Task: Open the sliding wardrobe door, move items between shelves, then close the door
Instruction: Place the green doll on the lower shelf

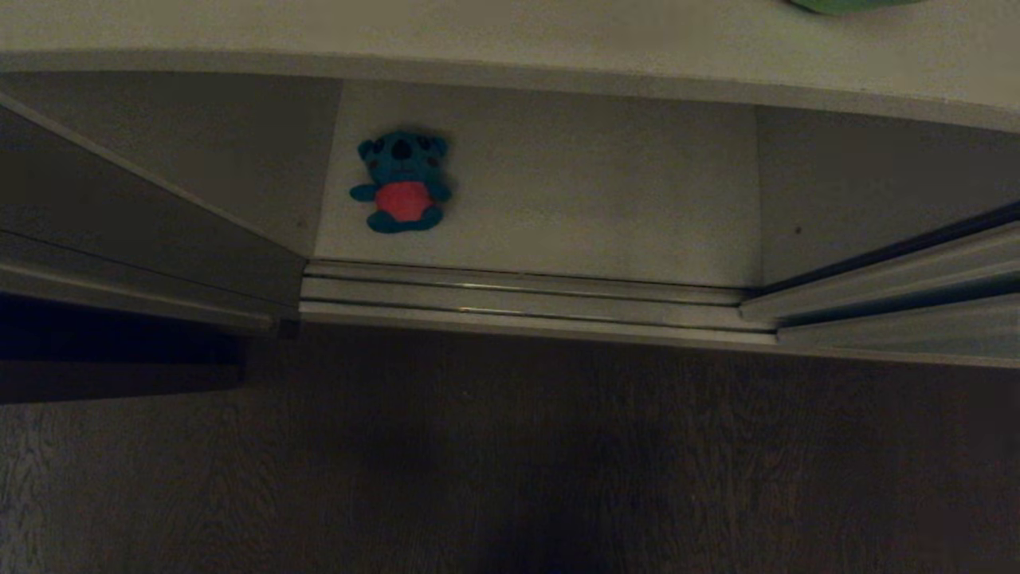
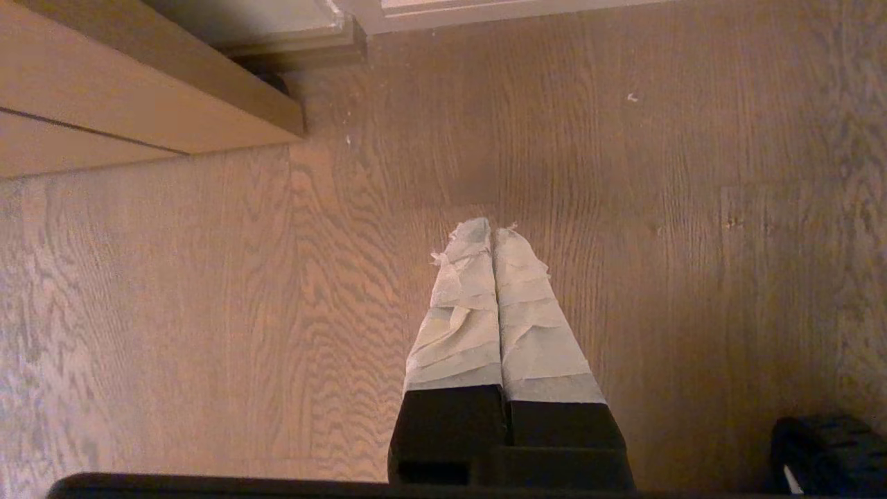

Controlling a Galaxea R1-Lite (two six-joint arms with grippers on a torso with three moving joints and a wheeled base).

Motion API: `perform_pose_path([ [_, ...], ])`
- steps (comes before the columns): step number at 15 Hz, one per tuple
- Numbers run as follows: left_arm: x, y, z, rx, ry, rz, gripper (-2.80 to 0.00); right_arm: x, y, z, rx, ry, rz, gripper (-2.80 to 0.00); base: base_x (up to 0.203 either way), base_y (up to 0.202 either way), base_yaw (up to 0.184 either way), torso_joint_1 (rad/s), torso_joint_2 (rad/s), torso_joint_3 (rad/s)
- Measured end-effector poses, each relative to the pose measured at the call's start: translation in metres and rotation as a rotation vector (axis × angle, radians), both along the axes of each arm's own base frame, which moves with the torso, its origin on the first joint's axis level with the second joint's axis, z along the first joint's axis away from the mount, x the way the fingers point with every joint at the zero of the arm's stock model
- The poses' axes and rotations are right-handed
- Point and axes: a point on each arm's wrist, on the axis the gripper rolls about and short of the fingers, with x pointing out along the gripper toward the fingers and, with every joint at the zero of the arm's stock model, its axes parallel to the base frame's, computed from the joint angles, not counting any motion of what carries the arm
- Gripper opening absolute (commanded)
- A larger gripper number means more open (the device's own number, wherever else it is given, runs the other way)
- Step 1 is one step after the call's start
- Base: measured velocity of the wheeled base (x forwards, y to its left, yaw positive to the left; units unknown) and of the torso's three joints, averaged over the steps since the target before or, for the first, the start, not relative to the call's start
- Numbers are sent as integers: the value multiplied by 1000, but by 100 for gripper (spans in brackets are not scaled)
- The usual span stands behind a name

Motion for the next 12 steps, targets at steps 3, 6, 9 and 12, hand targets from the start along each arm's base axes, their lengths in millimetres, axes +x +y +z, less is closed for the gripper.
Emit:
perform_pose_path([
  [3, 0, 0, -1, -4, 1, 2, -280, 0, 0, 0, 0, 0, 0, -280, 0, 0, 0, 0, 0, 0],
  [6, 0, 0, -1, -4, 4, 1, -280, 0, 0, 0, 1, 0, 0, -280, 0, 0, 0, 0, 0, 0],
  [9, 0, 0, -1, -5, 3, 1, -280, 0, 0, 0, 1, 0, 0, -280, 0, 0, 0, 0, 3, 41],
  [12, 1, 0, -1, -9, -1, 5, -280, 0, 0, 0, 1, 0, 0, -280, 0, 0, 0, 2, 3, 171],
])
